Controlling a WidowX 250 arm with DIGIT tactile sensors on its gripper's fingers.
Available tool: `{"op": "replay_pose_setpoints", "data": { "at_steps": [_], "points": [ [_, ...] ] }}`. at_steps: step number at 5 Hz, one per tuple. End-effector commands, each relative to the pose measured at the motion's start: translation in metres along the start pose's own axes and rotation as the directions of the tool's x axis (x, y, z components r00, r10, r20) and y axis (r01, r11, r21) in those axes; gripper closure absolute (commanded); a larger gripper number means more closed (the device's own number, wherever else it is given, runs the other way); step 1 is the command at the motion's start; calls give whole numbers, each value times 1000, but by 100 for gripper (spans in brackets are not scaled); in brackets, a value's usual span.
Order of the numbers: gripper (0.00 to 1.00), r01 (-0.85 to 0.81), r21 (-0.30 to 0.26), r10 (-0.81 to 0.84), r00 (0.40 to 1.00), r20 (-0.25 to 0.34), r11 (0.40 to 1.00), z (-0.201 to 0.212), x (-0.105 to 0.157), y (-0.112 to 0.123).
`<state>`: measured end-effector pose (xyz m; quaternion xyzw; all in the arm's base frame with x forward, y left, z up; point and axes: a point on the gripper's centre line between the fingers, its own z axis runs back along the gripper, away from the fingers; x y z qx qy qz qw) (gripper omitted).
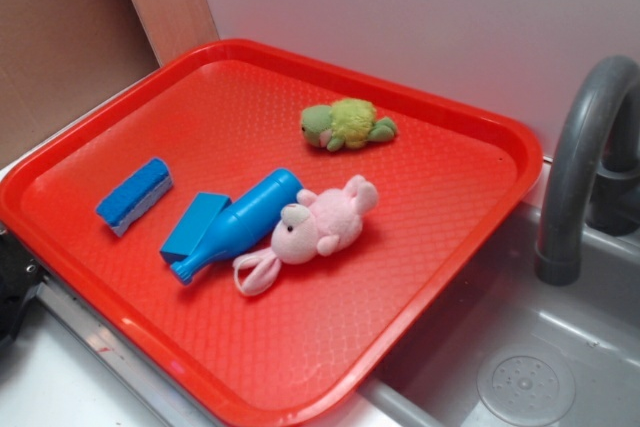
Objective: Grab the blue bottle.
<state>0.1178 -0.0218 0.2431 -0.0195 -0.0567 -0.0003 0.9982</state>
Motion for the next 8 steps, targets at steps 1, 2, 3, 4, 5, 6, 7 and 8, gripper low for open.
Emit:
{"op": "replay_pose_setpoints", "data": {
  "at_steps": [1,2,3,4,5,6,7,8],
  "points": [
    [0,0,0,0,1000,0,1000,0,0,0],
    [0,103,-4,-103,994,-28,995,-21,21,-32],
    [0,136,7,-136,991,-4,991,-34,41,-64],
    [0,186,-59,-183,982,50,981,-46,55,-90],
    [0,75,58,-75,997,-4,995,-83,77,-114],
    [0,-33,108,37,999,-37,994,-116,91,-110],
    [0,-79,121,87,994,-64,990,-154,98,-106],
    [0,-101,200,123,987,-100,975,-184,91,-92]
  ]
}}
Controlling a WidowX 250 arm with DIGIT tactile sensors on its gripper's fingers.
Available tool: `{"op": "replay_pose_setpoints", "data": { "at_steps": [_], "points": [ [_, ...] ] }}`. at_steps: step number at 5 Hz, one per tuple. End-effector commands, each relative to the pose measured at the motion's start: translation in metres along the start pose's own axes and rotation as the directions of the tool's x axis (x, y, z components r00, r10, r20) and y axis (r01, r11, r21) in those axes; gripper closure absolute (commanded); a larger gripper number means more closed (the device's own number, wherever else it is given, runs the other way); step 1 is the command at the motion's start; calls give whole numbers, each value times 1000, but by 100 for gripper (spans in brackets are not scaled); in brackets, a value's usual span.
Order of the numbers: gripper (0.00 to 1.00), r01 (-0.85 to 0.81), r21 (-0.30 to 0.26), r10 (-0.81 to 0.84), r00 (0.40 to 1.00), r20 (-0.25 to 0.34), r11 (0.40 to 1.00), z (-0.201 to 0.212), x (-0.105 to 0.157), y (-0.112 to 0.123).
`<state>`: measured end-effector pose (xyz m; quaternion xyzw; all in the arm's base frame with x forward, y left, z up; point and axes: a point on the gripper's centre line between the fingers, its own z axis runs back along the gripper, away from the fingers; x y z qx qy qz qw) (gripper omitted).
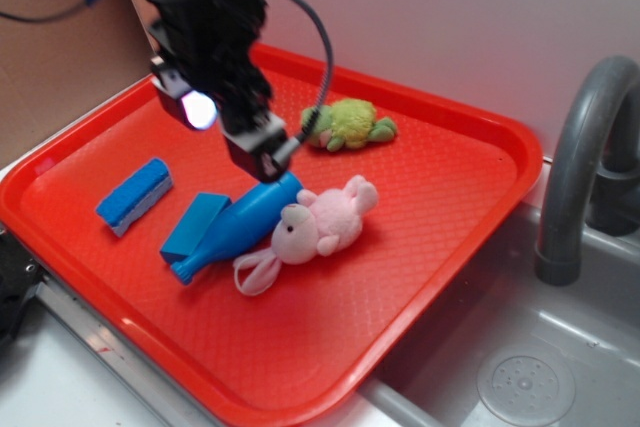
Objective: Grab the blue bottle.
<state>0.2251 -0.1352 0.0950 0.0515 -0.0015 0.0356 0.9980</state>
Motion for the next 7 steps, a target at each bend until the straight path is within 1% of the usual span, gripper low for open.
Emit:
{"op": "replay_pose_setpoints", "data": {
  "at_steps": [1,2,3,4,5,6,7],
  "points": [
    [0,-36,46,38,999,-34,998,-53,5,14],
    [0,57,-7,-57,998,-15,998,-70,7,0],
    [60,93,-25,-93,996,-14,995,-77,7,-4],
    [100,124,-20,-124,992,35,992,-52,6,3],
    [100,103,-51,-94,984,151,993,-4,5,20],
    [100,17,-55,-5,977,214,998,43,6,47],
    [100,-104,-87,122,963,240,991,90,-1,73]
  ]
}}
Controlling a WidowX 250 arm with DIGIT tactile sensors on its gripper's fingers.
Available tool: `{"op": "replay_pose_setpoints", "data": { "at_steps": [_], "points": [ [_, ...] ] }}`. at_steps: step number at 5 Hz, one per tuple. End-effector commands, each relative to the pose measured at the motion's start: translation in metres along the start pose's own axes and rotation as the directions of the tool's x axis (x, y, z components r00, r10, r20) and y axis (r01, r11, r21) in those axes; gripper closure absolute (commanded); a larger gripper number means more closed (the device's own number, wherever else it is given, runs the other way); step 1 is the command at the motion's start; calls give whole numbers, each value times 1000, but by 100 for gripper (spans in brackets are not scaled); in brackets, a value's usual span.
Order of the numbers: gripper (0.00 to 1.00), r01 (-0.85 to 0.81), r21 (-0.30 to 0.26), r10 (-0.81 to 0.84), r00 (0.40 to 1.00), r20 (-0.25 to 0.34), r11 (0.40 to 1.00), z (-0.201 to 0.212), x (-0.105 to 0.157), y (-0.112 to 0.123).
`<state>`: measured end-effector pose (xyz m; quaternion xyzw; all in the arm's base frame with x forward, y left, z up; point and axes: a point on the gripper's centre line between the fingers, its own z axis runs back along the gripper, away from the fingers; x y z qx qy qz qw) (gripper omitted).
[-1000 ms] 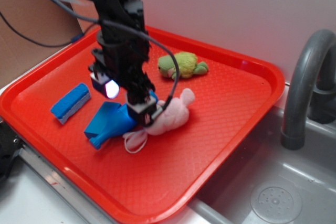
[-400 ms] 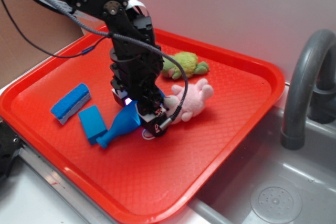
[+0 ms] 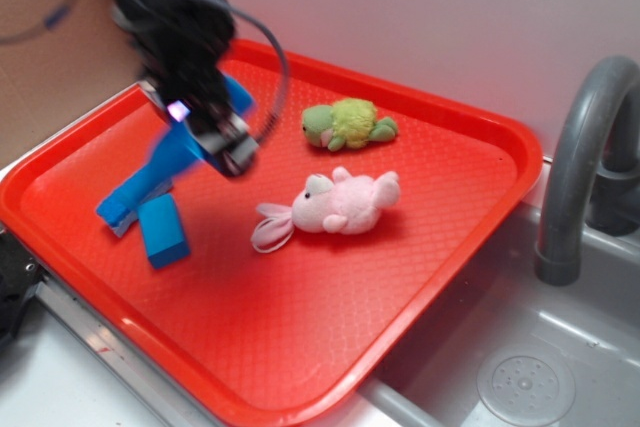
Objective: Grab the blue bottle.
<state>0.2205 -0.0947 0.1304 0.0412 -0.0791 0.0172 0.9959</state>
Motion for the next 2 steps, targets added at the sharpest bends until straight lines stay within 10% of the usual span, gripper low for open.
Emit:
{"op": "replay_pose_setpoints", "data": {
  "at_steps": [1,2],
  "points": [
    [100,-286,-12,286,953,102,958,112,-14,45],
    [100,-350,80,346,937,56,934,145,-17,50]
  ]
}}
